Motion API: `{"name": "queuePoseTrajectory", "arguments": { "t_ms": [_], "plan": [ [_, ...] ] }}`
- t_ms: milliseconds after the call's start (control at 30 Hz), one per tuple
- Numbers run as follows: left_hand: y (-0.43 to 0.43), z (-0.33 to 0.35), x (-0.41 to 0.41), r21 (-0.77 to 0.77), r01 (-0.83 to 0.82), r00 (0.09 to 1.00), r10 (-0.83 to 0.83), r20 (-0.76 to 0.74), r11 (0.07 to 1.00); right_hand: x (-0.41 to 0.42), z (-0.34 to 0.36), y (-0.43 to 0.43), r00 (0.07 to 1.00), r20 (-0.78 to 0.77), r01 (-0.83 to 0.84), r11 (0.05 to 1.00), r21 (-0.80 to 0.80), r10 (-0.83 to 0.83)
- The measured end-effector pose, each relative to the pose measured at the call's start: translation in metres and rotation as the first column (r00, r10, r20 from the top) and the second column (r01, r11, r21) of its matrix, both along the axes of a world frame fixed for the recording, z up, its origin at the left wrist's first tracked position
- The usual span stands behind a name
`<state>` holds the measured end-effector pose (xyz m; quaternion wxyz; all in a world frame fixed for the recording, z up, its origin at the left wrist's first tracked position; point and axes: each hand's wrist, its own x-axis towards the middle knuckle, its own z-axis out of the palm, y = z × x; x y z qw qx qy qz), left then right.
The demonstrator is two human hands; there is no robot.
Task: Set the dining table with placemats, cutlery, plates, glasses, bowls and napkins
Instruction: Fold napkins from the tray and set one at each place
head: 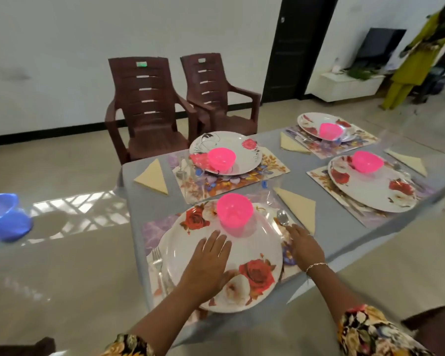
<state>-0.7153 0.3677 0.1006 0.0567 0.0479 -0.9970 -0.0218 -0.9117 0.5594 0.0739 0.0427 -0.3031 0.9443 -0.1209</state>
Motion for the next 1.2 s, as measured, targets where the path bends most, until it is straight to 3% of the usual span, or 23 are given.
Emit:
{"name": "queuePoseTrajectory", "arguments": {
  "t_ms": [133, 233, 367, 467, 600, 700, 800, 900, 1067, 1200],
  "plan": [
    [0.024, -0.001, -0.042, -0.007, 0.026, 0.999, -0.026, -0.023, 1.0, -0.049, 0.001, 0.013, 1.0, -0.006, 0.014, 0.975, 0.222, -0.013],
    [0.045, -0.007, -0.069, -0.023, 0.058, 0.998, -0.058, 0.003, 0.998, -0.078, -0.006, 0.017, 0.998, 0.002, -0.053, 0.959, 0.278, 0.055],
    [0.063, 0.001, -0.096, 0.036, -0.007, 0.994, 0.003, 0.108, 0.999, -0.105, -0.017, 0.015, 0.996, 0.0, -0.089, 0.965, 0.248, 0.092],
    [0.068, 0.002, -0.108, 0.057, -0.042, 0.983, 0.031, 0.182, 0.997, -0.119, -0.03, 0.012, 0.984, -0.102, -0.127, 0.98, 0.154, 0.143],
    [0.073, 0.002, -0.116, 0.056, -0.096, 0.957, 0.077, 0.28, 0.994, -0.119, -0.035, 0.013, 0.971, -0.159, -0.137, 0.958, 0.253, 0.181],
    [0.078, -0.002, -0.119, 0.035, -0.096, 0.958, 0.083, 0.275, 0.995, -0.121, -0.034, 0.013, 0.925, -0.271, -0.202, 0.95, 0.237, 0.265],
    [0.081, -0.007, -0.12, 0.038, -0.126, 0.973, 0.116, 0.198, 0.991, -0.123, -0.033, 0.014, 0.916, -0.274, -0.236, 0.946, 0.222, 0.293],
    [0.082, -0.004, -0.124, 0.072, -0.107, 0.957, 0.083, 0.277, 0.992, -0.122, -0.033, 0.017, 0.918, -0.269, -0.244, 0.95, 0.195, 0.29],
    [0.088, -0.006, -0.12, 0.079, -0.126, 0.971, 0.107, 0.214, 0.989, -0.114, -0.036, 0.029, 0.925, -0.291, -0.212, 0.968, 0.133, 0.243],
    [0.086, -0.004, -0.11, 0.088, -0.148, 0.965, 0.124, 0.233, 0.985, -0.109, -0.023, 0.02, 0.943, -0.303, -0.157, 0.986, -0.053, 0.134]
  ]
}}
